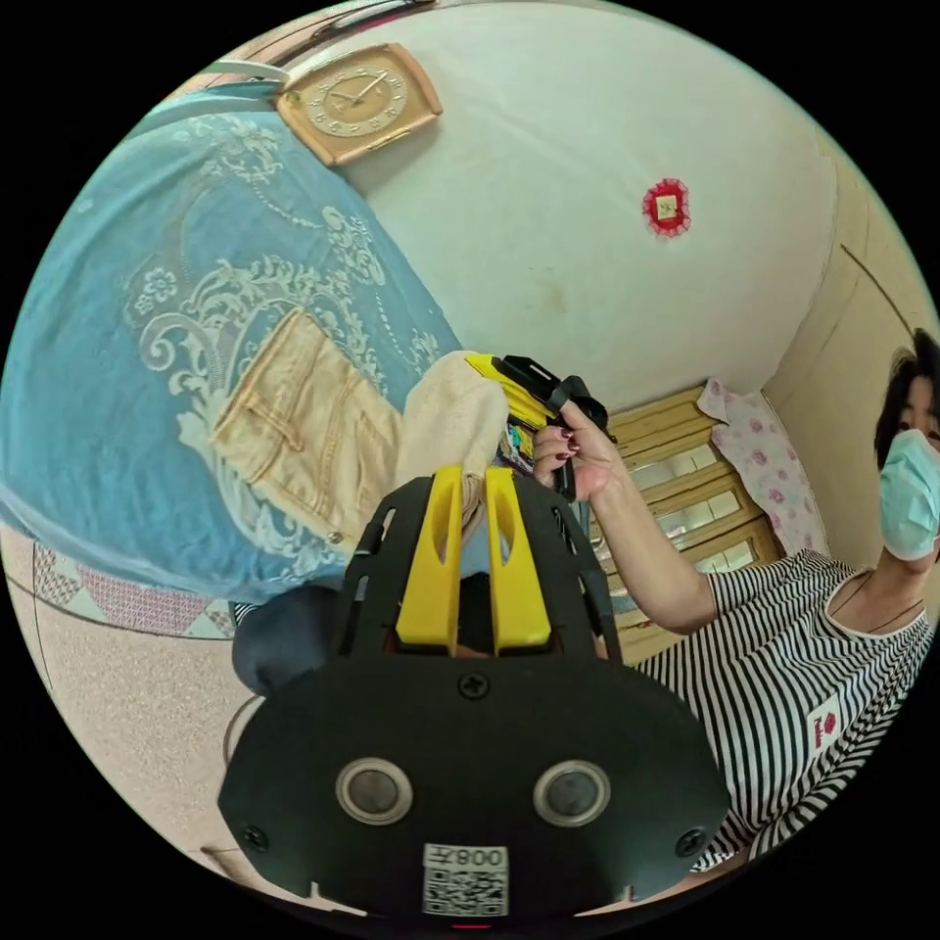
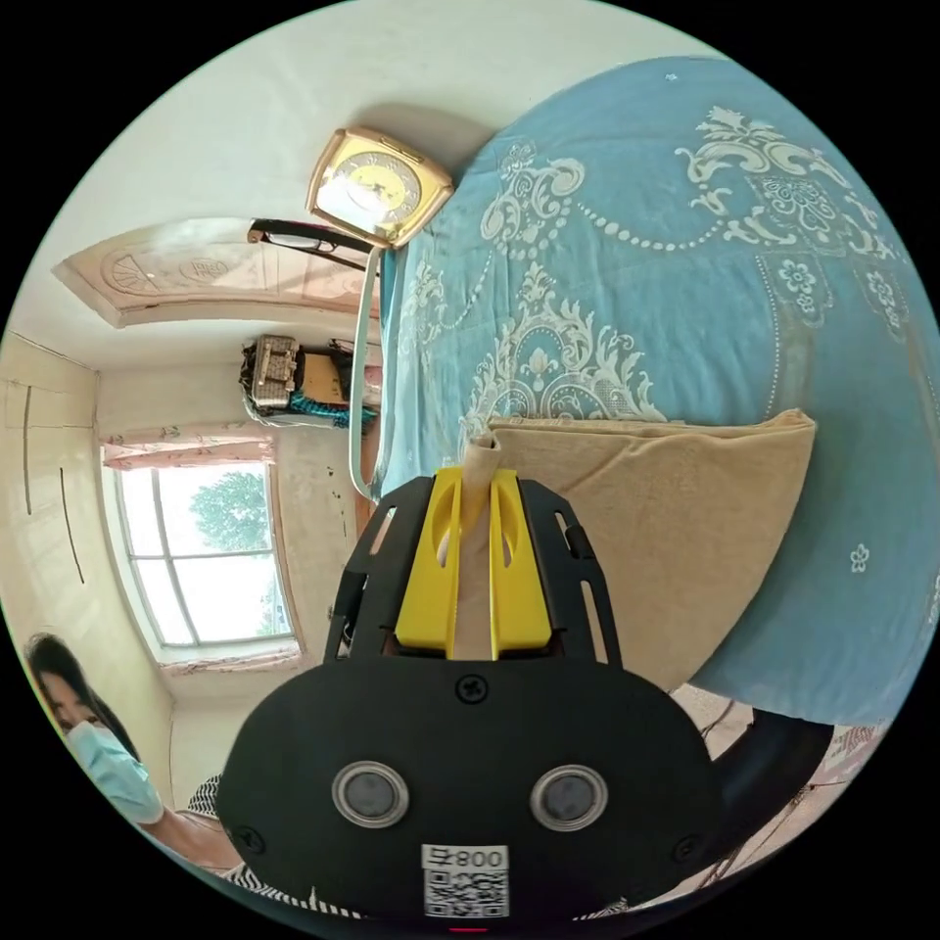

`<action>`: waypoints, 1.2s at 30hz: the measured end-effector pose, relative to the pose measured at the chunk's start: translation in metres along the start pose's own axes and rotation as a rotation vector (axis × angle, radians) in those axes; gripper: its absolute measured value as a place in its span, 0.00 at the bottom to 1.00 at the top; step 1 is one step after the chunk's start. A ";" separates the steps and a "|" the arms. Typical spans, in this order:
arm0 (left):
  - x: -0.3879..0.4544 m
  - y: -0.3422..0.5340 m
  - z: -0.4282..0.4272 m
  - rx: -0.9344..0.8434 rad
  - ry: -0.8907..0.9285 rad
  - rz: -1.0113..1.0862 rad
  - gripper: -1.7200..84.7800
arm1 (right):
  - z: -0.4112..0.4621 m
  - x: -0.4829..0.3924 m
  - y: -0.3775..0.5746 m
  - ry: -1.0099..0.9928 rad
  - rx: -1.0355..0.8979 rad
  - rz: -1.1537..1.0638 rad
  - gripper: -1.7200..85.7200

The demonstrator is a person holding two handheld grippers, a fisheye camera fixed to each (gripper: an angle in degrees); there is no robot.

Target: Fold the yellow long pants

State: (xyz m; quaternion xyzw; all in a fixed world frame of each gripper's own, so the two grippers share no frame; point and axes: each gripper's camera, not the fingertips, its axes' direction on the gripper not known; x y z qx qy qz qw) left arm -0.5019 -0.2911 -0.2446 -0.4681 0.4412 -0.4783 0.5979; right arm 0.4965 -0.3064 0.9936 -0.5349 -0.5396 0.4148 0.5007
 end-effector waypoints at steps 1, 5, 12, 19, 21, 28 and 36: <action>-0.004 -0.002 -0.006 0.003 -0.009 -0.015 0.06 | 0.019 0.001 -0.009 0.018 -0.027 -0.001 0.07; -0.018 -0.019 -0.040 0.030 -0.018 -0.070 0.06 | 0.064 0.007 -0.034 0.056 -0.073 -0.007 0.08; -0.032 -0.047 -0.073 0.042 -0.058 -0.146 0.06 | 0.114 0.025 -0.069 0.114 -0.110 0.011 0.08; -0.034 -0.059 -0.090 0.055 -0.079 -0.187 0.06 | 0.158 0.047 -0.098 0.146 -0.136 0.031 0.08; -0.035 -0.060 -0.093 0.065 -0.077 -0.206 0.07 | 0.166 0.050 -0.103 0.157 -0.136 0.033 0.09; -0.033 -0.053 -0.092 0.084 -0.086 -0.257 0.08 | 0.202 0.064 -0.121 0.226 -0.188 -0.012 0.11; 0.001 -0.028 -0.082 0.143 -0.177 -0.233 0.07 | 0.205 0.085 -0.122 0.162 -0.211 -0.113 0.11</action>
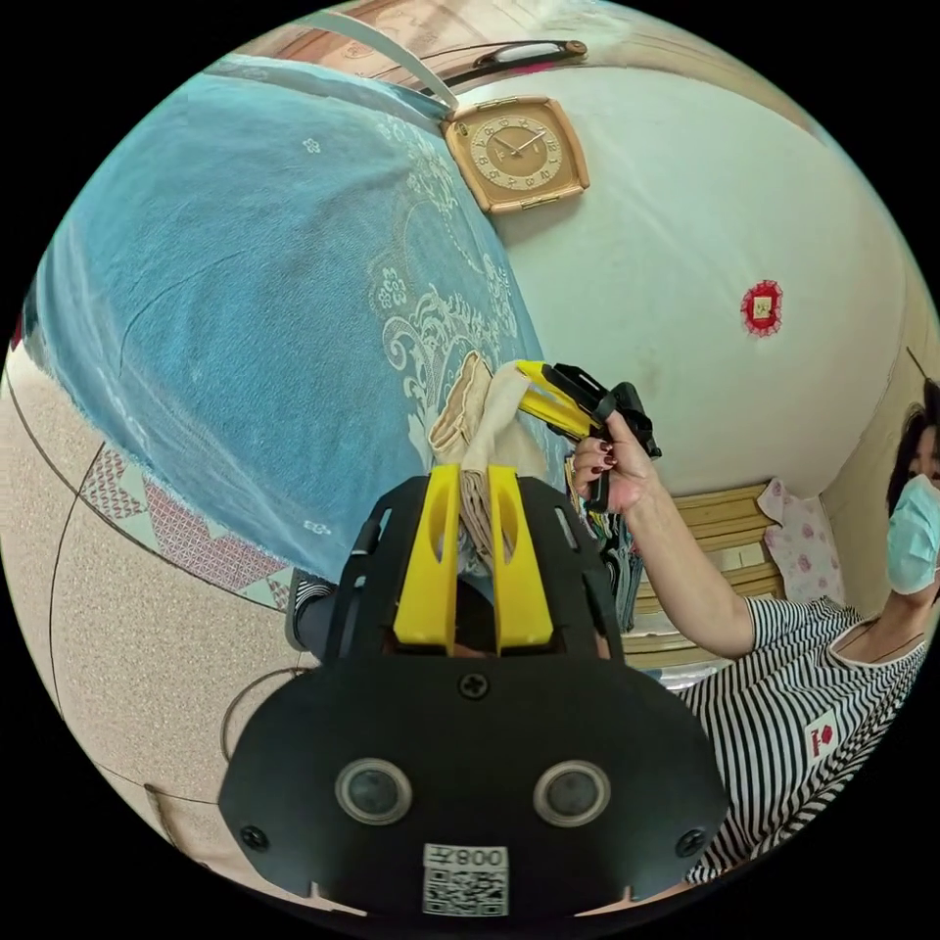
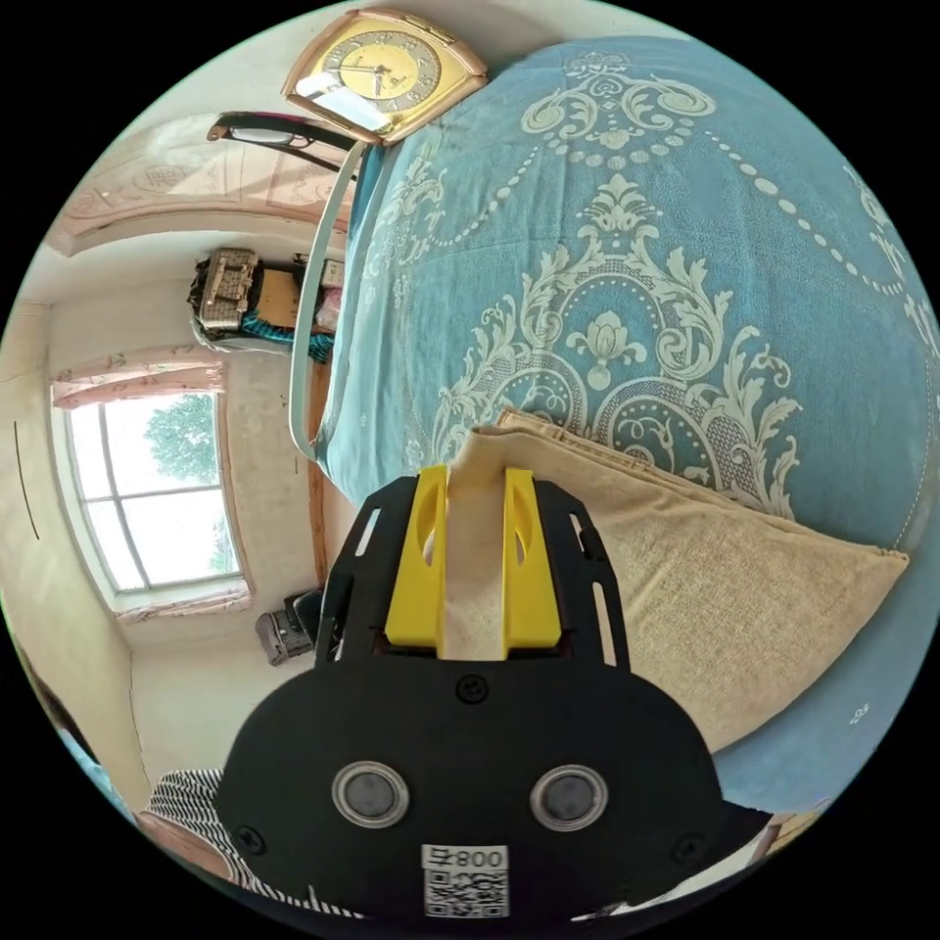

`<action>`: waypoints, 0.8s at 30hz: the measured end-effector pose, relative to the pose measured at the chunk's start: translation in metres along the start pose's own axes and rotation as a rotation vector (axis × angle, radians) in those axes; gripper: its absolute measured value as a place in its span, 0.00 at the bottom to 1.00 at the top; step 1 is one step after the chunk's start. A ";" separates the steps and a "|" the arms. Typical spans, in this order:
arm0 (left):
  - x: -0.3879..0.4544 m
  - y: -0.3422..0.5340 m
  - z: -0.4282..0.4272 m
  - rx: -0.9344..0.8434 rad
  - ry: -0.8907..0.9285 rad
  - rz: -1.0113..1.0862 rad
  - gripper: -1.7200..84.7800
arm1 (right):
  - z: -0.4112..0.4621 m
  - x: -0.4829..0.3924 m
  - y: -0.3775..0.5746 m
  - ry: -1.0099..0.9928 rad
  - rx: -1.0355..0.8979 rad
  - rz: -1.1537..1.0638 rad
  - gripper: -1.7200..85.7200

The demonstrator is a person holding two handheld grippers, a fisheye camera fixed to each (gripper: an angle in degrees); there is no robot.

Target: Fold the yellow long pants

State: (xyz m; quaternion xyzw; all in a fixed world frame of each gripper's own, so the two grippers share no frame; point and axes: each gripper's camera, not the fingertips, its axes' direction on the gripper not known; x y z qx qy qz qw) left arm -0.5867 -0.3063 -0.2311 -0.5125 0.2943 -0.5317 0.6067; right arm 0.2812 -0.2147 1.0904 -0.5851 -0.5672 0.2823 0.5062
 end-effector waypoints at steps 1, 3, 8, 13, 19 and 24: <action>0.004 0.004 -0.001 0.012 -0.016 0.005 0.06 | -0.002 0.002 0.003 -0.036 0.007 -0.029 0.11; 0.023 0.018 -0.002 0.066 -0.064 0.047 0.04 | -0.005 0.006 0.007 -0.123 0.009 -0.072 0.10; 0.077 0.036 0.019 0.076 -0.167 0.209 0.03 | -0.014 0.025 0.023 -0.150 0.062 -0.156 0.05; 0.105 0.037 0.094 -0.073 -0.339 0.331 0.02 | 0.008 0.024 0.013 -0.066 0.010 -0.182 0.03; 0.101 0.055 0.155 -0.145 -0.472 0.305 0.02 | 0.044 0.023 0.005 0.134 -0.079 -0.216 0.02; 0.138 0.086 0.186 -0.158 -0.587 0.425 0.02 | 0.048 0.017 0.021 0.205 -0.061 -0.293 0.02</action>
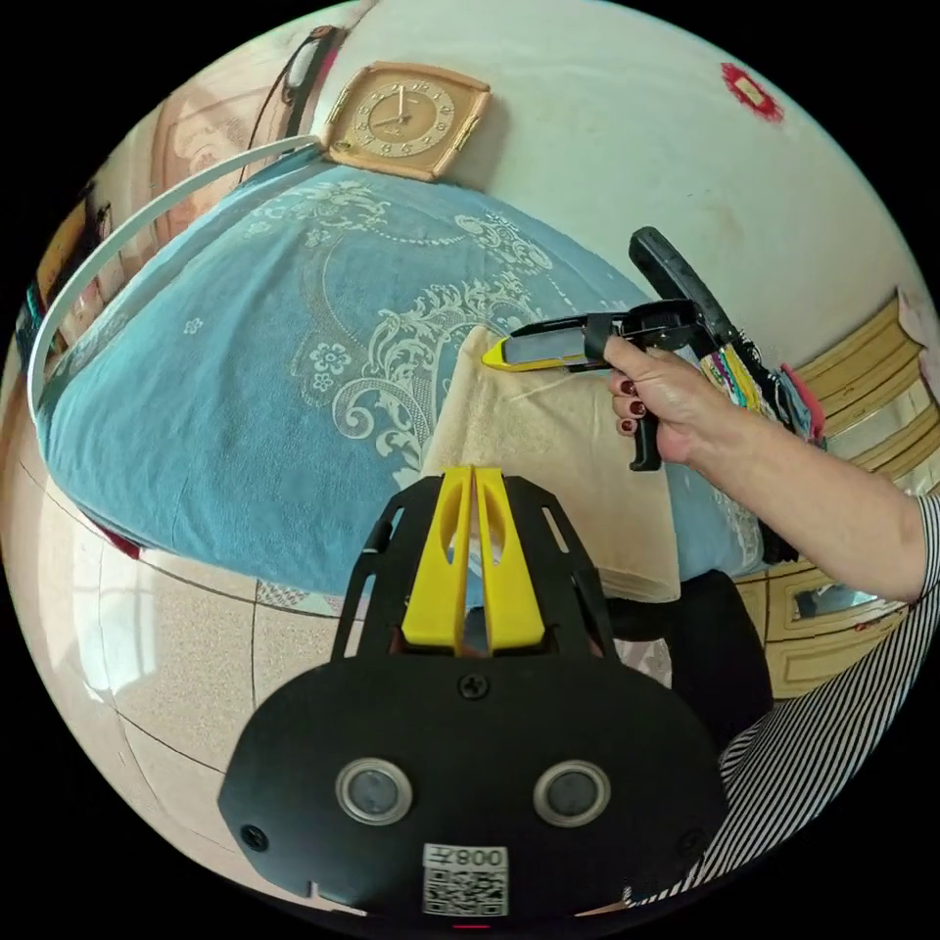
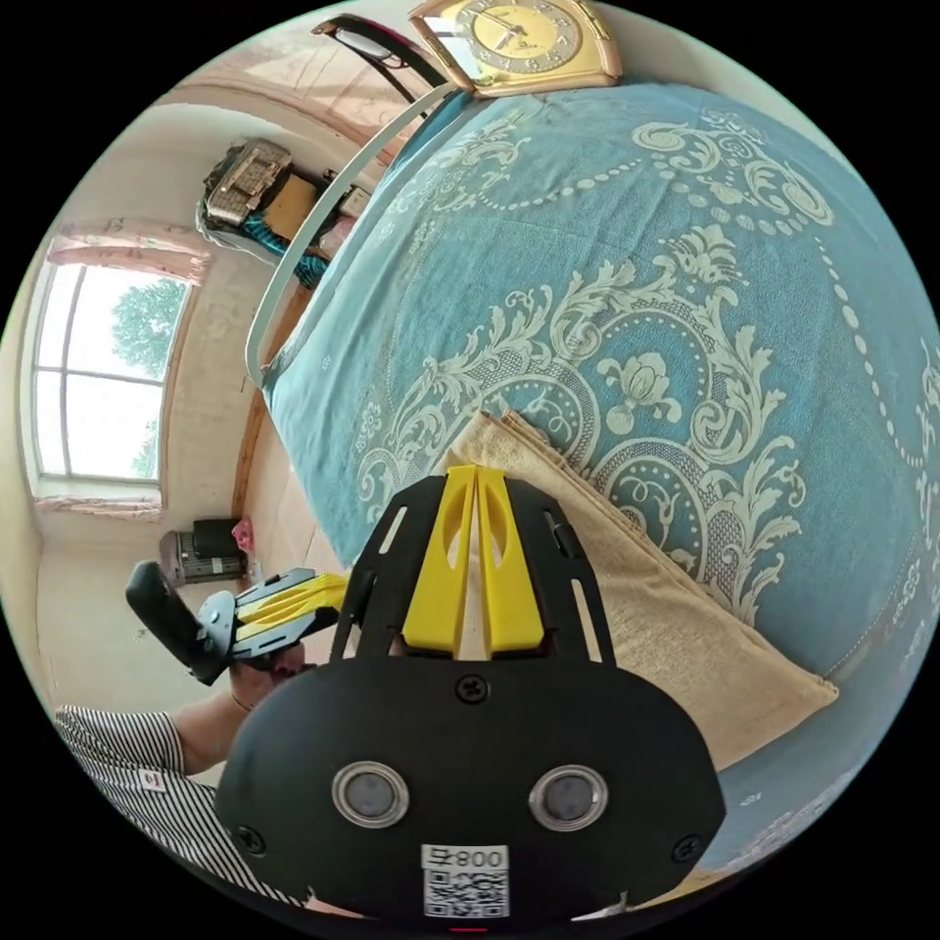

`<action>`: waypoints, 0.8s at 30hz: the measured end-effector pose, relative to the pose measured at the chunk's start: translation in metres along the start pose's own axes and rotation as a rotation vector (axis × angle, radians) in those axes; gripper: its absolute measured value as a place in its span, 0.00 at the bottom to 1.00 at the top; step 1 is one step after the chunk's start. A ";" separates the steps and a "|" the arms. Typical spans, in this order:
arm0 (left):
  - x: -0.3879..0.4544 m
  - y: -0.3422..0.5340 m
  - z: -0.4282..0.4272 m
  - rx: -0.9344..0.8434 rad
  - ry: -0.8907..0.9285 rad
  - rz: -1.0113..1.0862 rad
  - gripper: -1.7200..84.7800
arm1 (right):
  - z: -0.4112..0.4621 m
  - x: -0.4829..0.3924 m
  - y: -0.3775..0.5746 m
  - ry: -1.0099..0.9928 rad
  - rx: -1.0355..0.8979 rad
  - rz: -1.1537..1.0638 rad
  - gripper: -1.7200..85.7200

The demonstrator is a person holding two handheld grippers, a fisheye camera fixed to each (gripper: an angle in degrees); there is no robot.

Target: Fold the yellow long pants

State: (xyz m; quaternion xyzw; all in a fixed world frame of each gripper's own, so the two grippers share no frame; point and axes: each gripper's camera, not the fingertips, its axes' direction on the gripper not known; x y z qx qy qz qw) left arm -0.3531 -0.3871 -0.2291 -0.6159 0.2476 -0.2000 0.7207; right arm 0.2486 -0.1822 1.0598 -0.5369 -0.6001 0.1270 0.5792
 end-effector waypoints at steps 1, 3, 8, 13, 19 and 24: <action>0.007 0.000 0.005 -0.019 -0.021 0.024 0.02 | 0.001 -0.006 0.004 0.042 0.004 -0.029 0.02; 0.031 0.002 0.025 -0.067 -0.093 0.097 0.02 | 0.004 -0.018 0.010 0.126 0.005 -0.095 0.02; 0.051 0.012 0.040 -0.069 -0.087 0.119 0.02 | 0.011 -0.047 0.032 0.361 0.025 -0.255 0.02; 0.074 0.026 0.025 -0.004 -0.079 0.133 0.02 | -0.020 -0.041 0.044 0.267 0.019 -0.230 0.02; 0.092 0.047 0.057 -0.092 -0.103 0.151 0.02 | -0.042 -0.014 0.069 0.303 0.041 -0.196 0.02; 0.088 0.046 0.060 -0.138 -0.052 0.126 0.02 | -0.060 -0.007 0.072 0.303 -0.008 -0.210 0.02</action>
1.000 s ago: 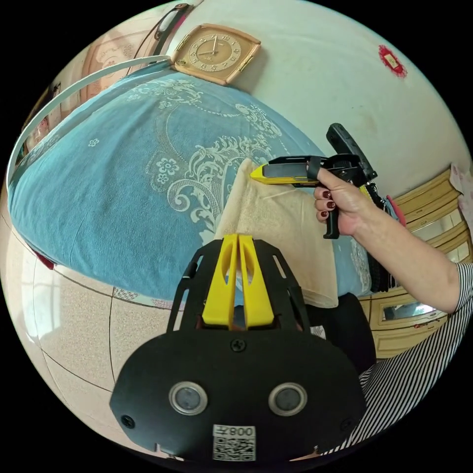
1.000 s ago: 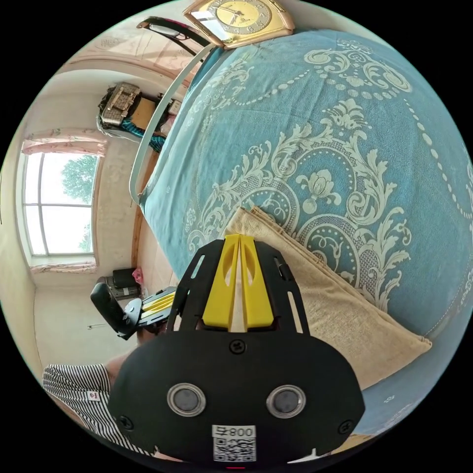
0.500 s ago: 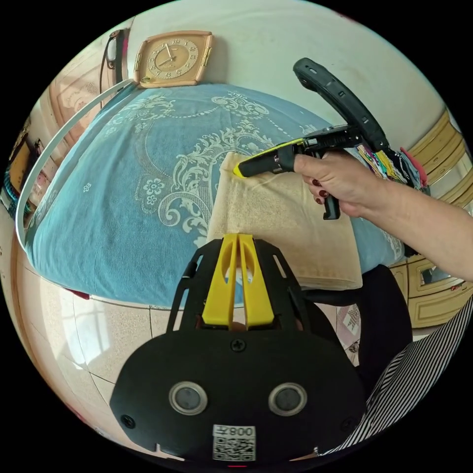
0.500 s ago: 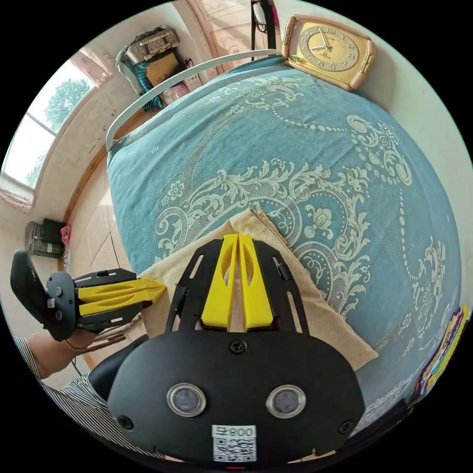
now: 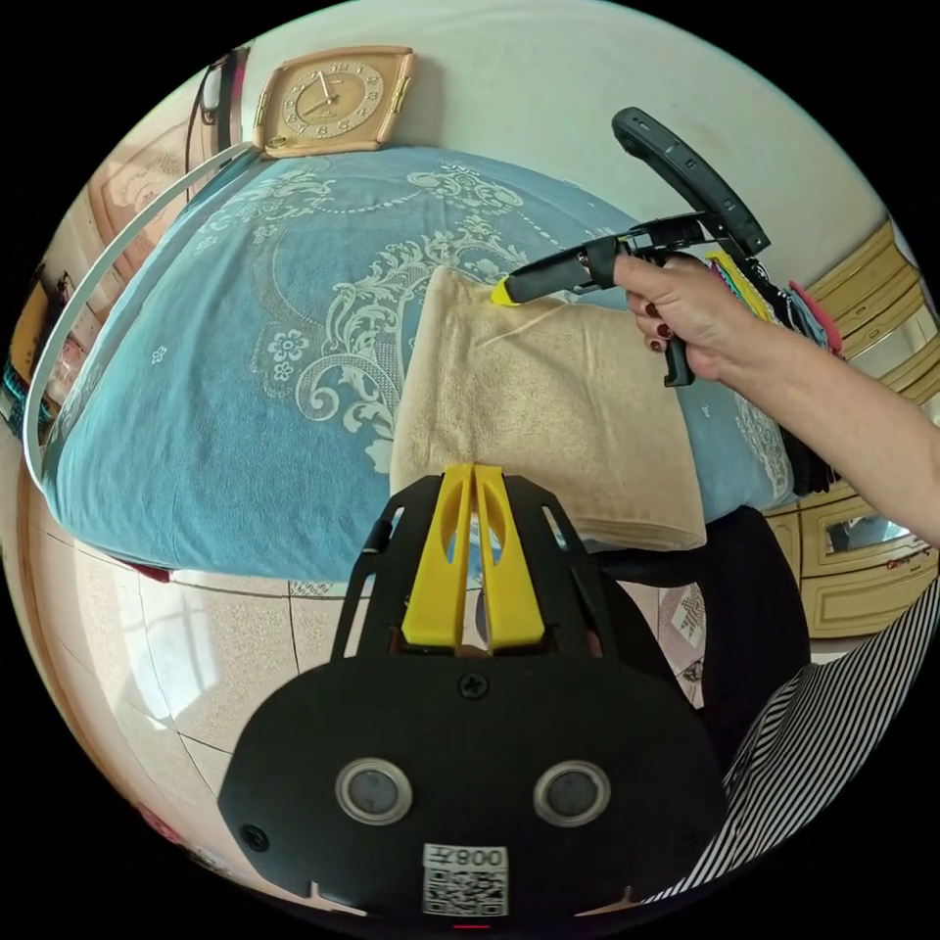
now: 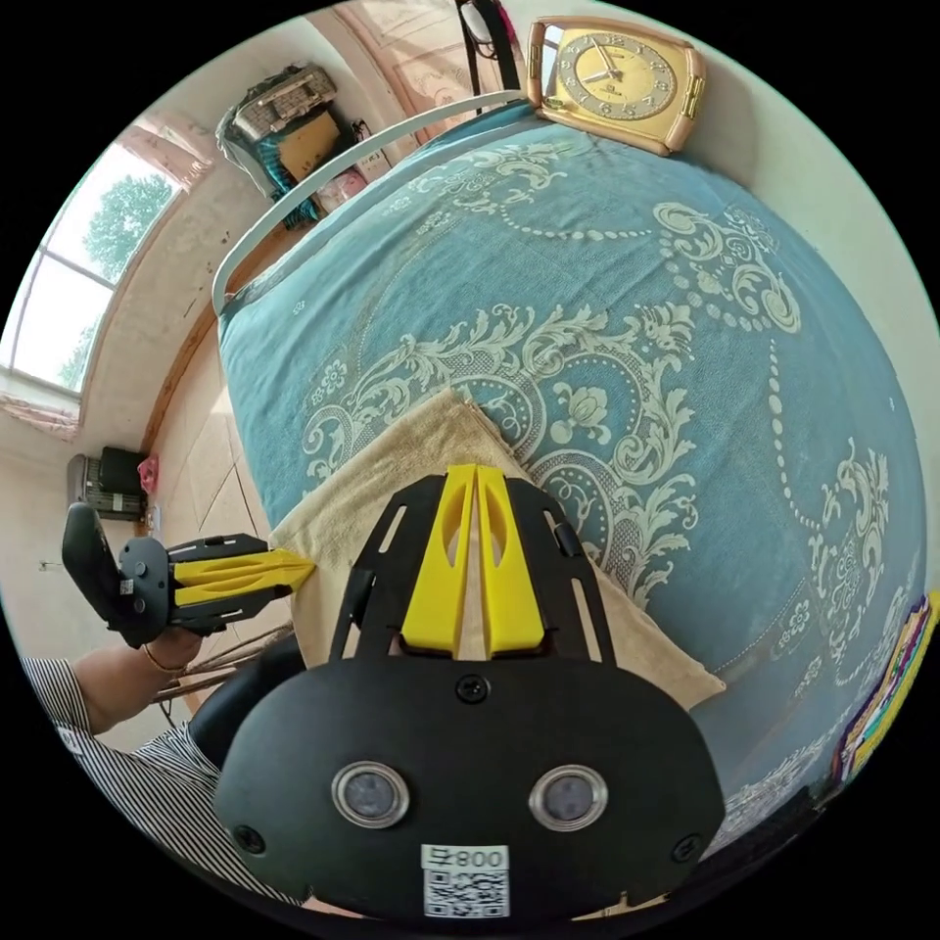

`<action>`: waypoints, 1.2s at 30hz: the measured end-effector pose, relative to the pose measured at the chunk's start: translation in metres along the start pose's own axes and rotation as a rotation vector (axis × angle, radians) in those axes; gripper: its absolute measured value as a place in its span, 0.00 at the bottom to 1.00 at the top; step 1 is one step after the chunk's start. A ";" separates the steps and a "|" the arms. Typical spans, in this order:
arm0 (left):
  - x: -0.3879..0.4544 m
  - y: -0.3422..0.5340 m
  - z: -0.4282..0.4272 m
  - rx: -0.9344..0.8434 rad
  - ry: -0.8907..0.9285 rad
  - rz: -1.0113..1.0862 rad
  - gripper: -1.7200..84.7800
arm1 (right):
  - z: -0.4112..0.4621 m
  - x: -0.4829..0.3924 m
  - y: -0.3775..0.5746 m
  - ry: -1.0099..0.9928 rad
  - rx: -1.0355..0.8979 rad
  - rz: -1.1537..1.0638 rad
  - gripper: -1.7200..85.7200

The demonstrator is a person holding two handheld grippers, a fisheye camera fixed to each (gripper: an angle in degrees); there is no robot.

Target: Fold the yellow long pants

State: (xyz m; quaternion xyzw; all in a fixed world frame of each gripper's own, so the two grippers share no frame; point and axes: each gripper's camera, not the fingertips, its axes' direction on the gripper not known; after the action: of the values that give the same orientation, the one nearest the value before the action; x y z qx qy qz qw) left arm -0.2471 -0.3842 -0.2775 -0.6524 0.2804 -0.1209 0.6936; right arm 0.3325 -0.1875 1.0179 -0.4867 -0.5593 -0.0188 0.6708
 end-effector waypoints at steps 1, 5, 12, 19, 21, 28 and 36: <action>0.000 0.000 0.000 -0.002 -0.001 0.003 0.02 | -0.008 0.004 0.006 -0.011 0.006 0.006 0.02; -0.003 0.005 -0.002 -0.002 0.006 0.000 0.02 | -0.053 0.030 0.058 -0.068 0.095 0.066 0.02; -0.028 0.012 -0.020 -0.009 0.071 -0.053 0.02 | -0.102 0.092 0.207 -0.273 0.128 0.306 0.05; -0.046 0.039 -0.056 0.057 0.229 -0.112 0.03 | -0.094 0.129 0.315 -0.627 0.107 0.553 0.12; -0.058 0.052 -0.065 0.067 0.352 -0.129 0.04 | -0.092 0.133 0.323 -0.671 0.113 0.562 0.12; -0.102 0.085 -0.080 0.038 0.595 -0.247 0.10 | -0.087 0.161 0.356 -0.963 0.197 0.696 0.14; -0.154 0.111 -0.089 0.020 0.816 -0.385 0.14 | -0.099 0.181 0.378 -1.067 0.232 0.755 0.15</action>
State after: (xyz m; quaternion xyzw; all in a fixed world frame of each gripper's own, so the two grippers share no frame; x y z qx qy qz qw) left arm -0.4428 -0.3631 -0.3487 -0.5850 0.4034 -0.4977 0.4974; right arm 0.6880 0.0387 0.9276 -0.5165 -0.6041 0.5216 0.3102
